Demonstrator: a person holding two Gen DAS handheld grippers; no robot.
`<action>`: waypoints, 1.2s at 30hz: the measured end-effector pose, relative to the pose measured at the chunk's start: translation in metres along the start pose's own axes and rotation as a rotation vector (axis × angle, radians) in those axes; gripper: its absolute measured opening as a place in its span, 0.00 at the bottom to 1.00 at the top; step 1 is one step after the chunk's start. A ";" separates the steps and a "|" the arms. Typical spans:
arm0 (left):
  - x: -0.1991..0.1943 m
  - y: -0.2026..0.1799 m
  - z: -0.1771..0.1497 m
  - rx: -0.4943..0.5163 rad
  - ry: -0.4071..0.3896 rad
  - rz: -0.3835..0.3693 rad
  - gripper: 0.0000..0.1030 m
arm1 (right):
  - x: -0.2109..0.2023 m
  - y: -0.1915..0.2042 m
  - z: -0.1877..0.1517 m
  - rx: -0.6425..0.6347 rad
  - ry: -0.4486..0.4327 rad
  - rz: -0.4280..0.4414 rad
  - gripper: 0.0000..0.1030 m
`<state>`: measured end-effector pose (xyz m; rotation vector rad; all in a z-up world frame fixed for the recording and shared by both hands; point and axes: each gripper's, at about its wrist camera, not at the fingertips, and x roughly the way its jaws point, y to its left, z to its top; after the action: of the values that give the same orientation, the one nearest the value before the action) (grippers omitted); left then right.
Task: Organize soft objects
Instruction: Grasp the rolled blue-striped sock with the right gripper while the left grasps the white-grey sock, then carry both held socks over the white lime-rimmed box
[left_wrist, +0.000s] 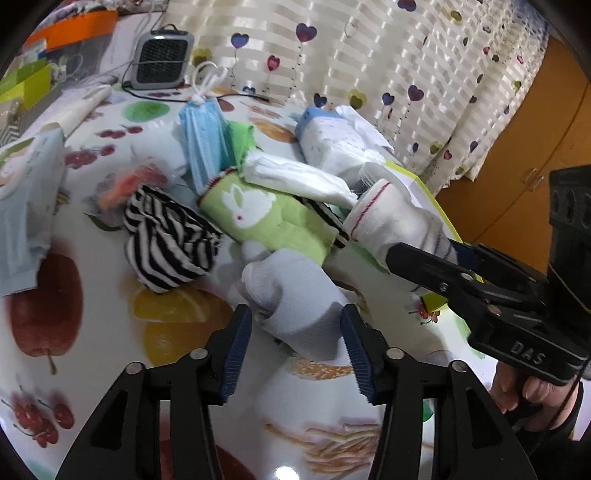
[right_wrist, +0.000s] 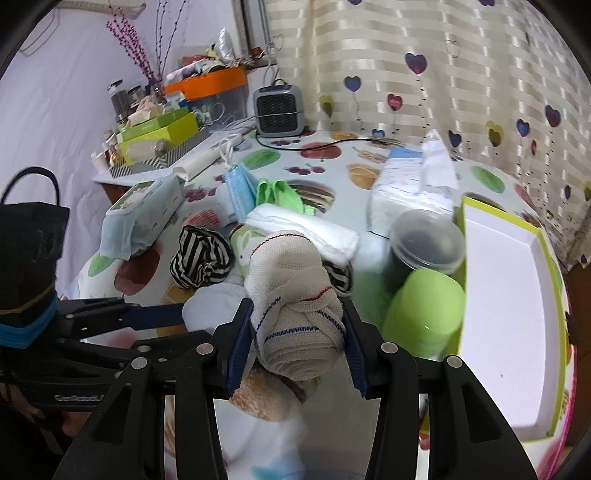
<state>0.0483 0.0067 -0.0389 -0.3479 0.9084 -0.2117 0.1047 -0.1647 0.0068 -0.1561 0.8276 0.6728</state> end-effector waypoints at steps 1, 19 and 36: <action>0.002 -0.001 0.000 -0.001 0.004 0.002 0.50 | -0.001 -0.001 -0.001 0.002 -0.002 -0.002 0.45; 0.016 -0.007 0.005 -0.032 0.004 0.006 0.34 | -0.016 -0.009 -0.013 0.036 -0.018 -0.016 0.45; -0.036 -0.021 0.007 0.043 -0.133 0.021 0.25 | -0.043 -0.006 -0.016 0.042 -0.078 -0.019 0.45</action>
<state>0.0311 0.0005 -0.0007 -0.3085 0.7745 -0.1860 0.0776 -0.1969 0.0258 -0.0992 0.7634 0.6400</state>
